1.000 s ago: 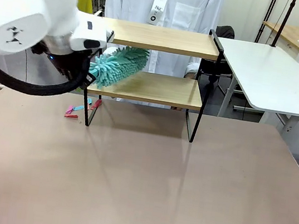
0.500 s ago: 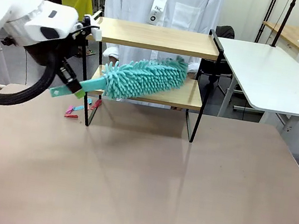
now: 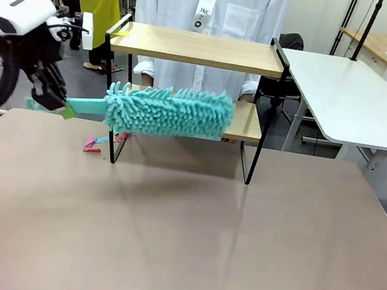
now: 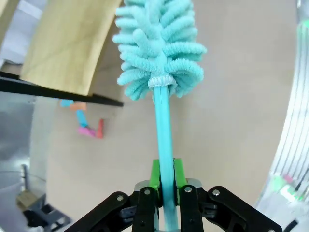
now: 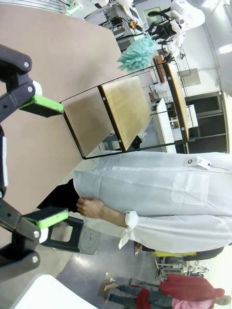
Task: Clean the shelf.
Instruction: Clean the specific section of the Shelf indicated by the human with the Duster.
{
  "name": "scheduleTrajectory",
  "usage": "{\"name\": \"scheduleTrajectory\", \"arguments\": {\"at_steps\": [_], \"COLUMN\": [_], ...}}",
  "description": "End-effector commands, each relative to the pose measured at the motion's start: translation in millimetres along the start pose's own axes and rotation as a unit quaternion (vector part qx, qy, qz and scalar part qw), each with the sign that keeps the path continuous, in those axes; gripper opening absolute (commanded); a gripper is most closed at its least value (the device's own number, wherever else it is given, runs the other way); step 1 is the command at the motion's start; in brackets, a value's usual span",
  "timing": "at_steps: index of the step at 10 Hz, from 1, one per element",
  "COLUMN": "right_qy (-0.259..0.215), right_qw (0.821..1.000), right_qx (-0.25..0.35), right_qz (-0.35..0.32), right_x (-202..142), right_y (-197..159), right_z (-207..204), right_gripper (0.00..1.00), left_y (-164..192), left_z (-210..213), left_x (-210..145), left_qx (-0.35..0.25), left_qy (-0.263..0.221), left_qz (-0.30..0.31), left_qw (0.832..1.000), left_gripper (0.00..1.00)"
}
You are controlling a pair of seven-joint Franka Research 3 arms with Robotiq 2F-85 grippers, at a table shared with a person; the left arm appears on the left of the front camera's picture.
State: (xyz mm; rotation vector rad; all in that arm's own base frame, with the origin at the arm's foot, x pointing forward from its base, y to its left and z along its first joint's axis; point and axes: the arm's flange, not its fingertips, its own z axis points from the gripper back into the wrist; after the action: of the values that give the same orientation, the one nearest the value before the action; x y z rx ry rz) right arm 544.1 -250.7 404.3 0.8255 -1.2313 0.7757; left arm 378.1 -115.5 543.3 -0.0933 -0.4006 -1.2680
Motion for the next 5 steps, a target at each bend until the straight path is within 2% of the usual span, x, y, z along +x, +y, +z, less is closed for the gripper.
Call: {"name": "scheduleTrajectory", "arguments": {"at_steps": [1, 3, 5], "right_qy": [-0.002, -0.002, -0.002], "right_qw": [1.000, 1.000, 1.000], "right_qx": [0.001, 0.001, 0.001], "right_qz": [0.002, 0.002, 0.002], "right_x": [3, 3, 3], "right_y": [2, 2, 2], "right_z": [-2, -2, -2], "right_gripper": [1.00, 1.00, 1.00], "left_y": [1, 0, -5], "left_z": [25, 55, 64], "left_x": [8, 10, 10], "left_qx": [0.033, 0.042, 0.029], "left_qy": [0.077, 0.121, 0.190], "left_qz": [-0.079, -0.136, -0.178], "left_qw": [0.993, 0.982, 0.965], "left_gripper": [0.13, 0.13, 0.13]}}
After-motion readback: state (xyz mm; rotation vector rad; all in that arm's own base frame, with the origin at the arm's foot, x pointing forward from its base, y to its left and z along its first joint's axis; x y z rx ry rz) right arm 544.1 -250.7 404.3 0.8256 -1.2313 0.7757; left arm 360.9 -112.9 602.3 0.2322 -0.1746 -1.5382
